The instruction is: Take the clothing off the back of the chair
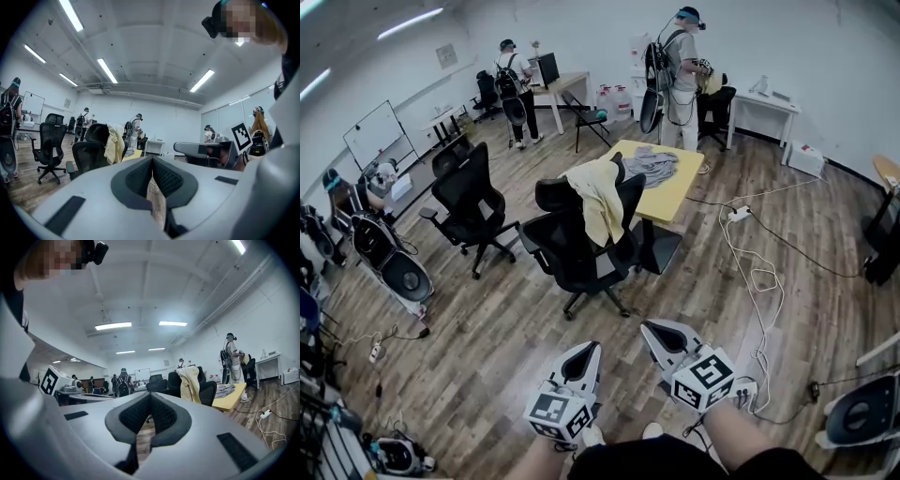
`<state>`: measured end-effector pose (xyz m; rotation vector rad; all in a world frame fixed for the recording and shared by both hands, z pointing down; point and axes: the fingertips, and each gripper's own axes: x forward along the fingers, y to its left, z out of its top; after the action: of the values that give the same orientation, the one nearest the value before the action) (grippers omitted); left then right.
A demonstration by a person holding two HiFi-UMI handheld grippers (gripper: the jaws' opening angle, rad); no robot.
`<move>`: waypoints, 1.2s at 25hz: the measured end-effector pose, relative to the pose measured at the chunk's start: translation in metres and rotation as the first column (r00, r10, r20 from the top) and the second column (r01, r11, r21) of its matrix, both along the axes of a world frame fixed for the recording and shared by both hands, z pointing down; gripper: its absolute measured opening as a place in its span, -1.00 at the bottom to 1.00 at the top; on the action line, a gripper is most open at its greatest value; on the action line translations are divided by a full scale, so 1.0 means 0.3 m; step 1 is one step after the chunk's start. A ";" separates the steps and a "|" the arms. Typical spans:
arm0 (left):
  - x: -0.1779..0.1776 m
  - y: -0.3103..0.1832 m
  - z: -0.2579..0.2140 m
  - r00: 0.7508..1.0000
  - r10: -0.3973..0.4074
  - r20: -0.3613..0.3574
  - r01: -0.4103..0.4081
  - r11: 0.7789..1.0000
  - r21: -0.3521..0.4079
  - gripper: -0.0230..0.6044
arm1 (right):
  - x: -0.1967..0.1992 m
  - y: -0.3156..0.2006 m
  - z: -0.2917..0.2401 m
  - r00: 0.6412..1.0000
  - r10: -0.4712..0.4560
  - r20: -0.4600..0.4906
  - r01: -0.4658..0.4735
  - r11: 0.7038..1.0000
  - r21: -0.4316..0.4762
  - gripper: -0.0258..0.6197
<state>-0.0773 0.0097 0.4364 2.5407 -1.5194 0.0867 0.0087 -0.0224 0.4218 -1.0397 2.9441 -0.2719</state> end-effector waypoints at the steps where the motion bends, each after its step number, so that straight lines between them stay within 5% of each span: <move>1: 0.009 -0.002 0.001 1.000 -0.002 0.000 0.002 1.000 0.001 -0.87 | 0.010 -0.003 0.000 1.000 -0.001 0.001 0.001 1.000 0.002 -0.88; 18: 0.147 -0.077 -0.016 0.999 0.031 0.013 -0.031 0.999 0.010 -0.87 | 0.177 -0.085 -0.004 0.999 0.043 0.019 -0.043 0.999 -0.003 -0.88; 30: 0.144 -0.207 -0.009 0.998 0.070 0.003 -0.070 0.997 0.016 -0.87 | 0.168 -0.212 -0.013 0.997 0.073 0.008 -0.073 0.997 0.003 -0.88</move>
<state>-0.0341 -0.0523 0.4337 2.6075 -1.4382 0.0870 0.0591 -0.0859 0.4179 -1.1401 2.8910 -0.2688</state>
